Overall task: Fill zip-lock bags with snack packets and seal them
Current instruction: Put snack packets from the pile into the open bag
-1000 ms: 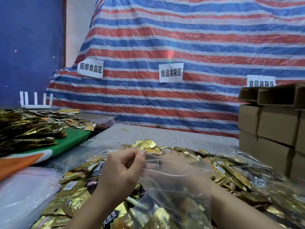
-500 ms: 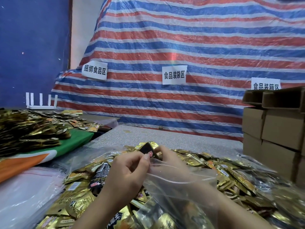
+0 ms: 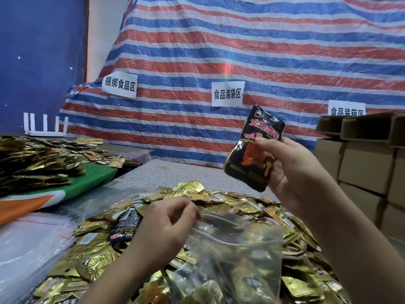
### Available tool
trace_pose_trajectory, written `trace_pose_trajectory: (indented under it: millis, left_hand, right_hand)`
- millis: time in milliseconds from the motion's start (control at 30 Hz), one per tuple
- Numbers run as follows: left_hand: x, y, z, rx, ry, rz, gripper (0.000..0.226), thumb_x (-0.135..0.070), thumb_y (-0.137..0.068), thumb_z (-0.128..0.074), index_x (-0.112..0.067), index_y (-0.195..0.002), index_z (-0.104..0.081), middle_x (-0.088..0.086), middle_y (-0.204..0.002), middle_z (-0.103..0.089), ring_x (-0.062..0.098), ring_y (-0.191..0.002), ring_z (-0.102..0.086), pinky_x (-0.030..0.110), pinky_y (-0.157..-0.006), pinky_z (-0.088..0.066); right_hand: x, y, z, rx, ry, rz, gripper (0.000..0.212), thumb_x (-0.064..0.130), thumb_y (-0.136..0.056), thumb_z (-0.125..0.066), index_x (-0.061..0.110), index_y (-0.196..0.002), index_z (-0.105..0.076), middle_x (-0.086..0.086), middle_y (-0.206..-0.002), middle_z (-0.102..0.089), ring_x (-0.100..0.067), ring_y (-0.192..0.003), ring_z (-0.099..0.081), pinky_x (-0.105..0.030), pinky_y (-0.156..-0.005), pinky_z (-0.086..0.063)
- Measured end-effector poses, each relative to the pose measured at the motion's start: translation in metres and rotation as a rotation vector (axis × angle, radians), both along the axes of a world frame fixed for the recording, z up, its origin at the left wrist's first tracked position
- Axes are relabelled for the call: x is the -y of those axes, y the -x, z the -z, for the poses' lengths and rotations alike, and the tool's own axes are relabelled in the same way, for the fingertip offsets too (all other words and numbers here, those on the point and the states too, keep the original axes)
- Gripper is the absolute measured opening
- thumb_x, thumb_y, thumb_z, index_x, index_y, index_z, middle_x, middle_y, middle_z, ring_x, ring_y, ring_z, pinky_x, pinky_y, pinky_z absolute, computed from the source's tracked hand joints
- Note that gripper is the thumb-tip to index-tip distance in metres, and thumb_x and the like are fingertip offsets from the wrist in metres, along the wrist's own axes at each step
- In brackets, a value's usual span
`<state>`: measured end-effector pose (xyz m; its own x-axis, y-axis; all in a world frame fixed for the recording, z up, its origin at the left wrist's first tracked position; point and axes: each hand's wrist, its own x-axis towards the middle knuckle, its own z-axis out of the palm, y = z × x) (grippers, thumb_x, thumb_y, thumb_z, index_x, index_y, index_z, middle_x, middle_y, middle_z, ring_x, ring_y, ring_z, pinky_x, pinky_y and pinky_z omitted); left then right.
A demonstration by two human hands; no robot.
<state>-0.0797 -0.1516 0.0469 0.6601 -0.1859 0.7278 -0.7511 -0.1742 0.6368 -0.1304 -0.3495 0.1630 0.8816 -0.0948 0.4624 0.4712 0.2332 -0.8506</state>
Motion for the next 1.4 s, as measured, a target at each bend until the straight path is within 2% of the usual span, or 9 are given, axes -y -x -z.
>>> trace_pose_trajectory:
  millis: [100,233,367,467,700,833,1033,1167,1400]
  left_hand:
    - [0.001,0.0,0.001,-0.003,-0.007,0.003,0.039,-0.056,-0.078,-0.043,-0.027,-0.079,-0.07,0.009,-0.069,-0.066,0.025,-0.065,-0.06,0.04,-0.06,-0.044]
    - [0.003,0.001,0.002,-0.013,0.003,0.006,0.044,-0.056,-0.078,-0.045,-0.018,-0.073,-0.066,0.011,-0.066,-0.062,0.02,-0.058,-0.058,0.033,-0.054,-0.041]
    - [0.003,0.001,0.0,-0.044,0.008,0.011,0.022,-0.042,-0.083,-0.051,-0.034,-0.077,-0.07,0.005,-0.067,-0.065,0.011,-0.054,-0.056,0.025,-0.051,-0.042]
    - [0.003,0.002,0.0,-0.07,0.022,0.049,0.031,-0.051,-0.079,-0.046,-0.033,-0.079,-0.071,0.009,-0.072,-0.068,0.029,-0.068,-0.063,0.042,-0.062,-0.047]
    - [0.003,-0.002,0.004,-0.028,-0.012,0.078,0.051,-0.052,-0.083,-0.041,-0.008,-0.068,-0.061,0.008,-0.061,-0.058,0.018,-0.056,-0.054,0.029,-0.053,-0.04]
    - [0.004,-0.004,0.004,-0.154,0.032,0.256,0.051,-0.045,-0.09,-0.037,-0.007,-0.079,-0.068,0.013,-0.076,-0.07,0.023,-0.067,-0.066,0.026,-0.059,-0.05]
    - [0.005,-0.002,0.001,-0.302,0.065,0.433,0.033,-0.022,-0.087,-0.042,-0.034,-0.088,-0.073,0.002,-0.079,-0.073,0.016,-0.073,-0.069,0.021,-0.065,-0.053]
    - [0.005,-0.002,0.002,-0.256,-0.013,0.355,0.044,-0.003,-0.102,-0.045,-0.037,-0.095,-0.072,-0.012,-0.083,-0.071,-0.001,-0.077,-0.064,0.01,-0.066,-0.047]
    - [0.013,0.002,0.006,-0.126,-0.039,0.225,0.039,-0.008,-0.101,-0.045,-0.04,-0.098,-0.068,-0.006,-0.093,-0.07,0.01,-0.084,-0.065,0.018,-0.072,-0.05]
  right_hand:
    - [-0.016,0.012,0.014,0.024,0.156,0.061,0.015,0.004,-0.091,-0.061,0.008,-0.106,-0.063,-0.012,-0.092,-0.076,-0.029,-0.087,-0.074,-0.045,-0.077,-0.062]
    - [-0.027,0.015,0.031,0.042,0.415,0.194,0.023,0.009,-0.09,-0.07,0.019,-0.109,-0.062,0.0,-0.096,-0.077,-0.015,-0.089,-0.074,-0.031,-0.075,-0.06]
    - [-0.017,0.02,0.034,0.071,0.822,0.271,0.026,0.022,-0.088,-0.075,0.029,-0.11,-0.062,0.007,-0.099,-0.075,-0.01,-0.091,-0.072,-0.043,-0.086,-0.059]
    - [-0.009,0.025,0.031,0.085,1.007,0.28,0.03,0.025,-0.088,-0.074,0.034,-0.113,-0.061,0.009,-0.101,-0.073,-0.009,-0.093,-0.07,-0.045,-0.086,-0.058]
    - [0.001,0.037,0.023,-0.05,1.39,0.121,0.023,0.03,-0.088,-0.072,0.038,-0.108,-0.063,0.012,-0.099,-0.072,-0.003,-0.085,-0.069,-0.038,-0.081,-0.059]
    - [0.002,0.035,0.016,-0.115,1.457,0.083,0.016,0.027,-0.09,-0.069,0.032,-0.104,-0.063,0.005,-0.096,-0.072,-0.01,-0.086,-0.068,-0.037,-0.081,-0.058]
    - [0.004,0.033,0.012,-0.15,1.553,0.081,0.009,0.027,-0.091,-0.067,0.025,-0.099,-0.064,-0.002,-0.089,-0.071,-0.015,-0.079,-0.067,-0.037,-0.072,-0.056]
    - [-0.001,0.029,0.017,-0.209,1.709,0.035,0.005,0.023,-0.089,-0.061,0.027,-0.087,-0.059,0.002,-0.081,-0.066,-0.008,-0.068,-0.059,-0.025,-0.058,-0.049]
    - [-0.003,0.017,0.025,-0.235,1.837,0.032,0.01,0.033,-0.09,-0.062,0.024,-0.084,-0.062,0.002,-0.081,-0.067,-0.012,-0.068,-0.059,-0.028,-0.058,-0.046]
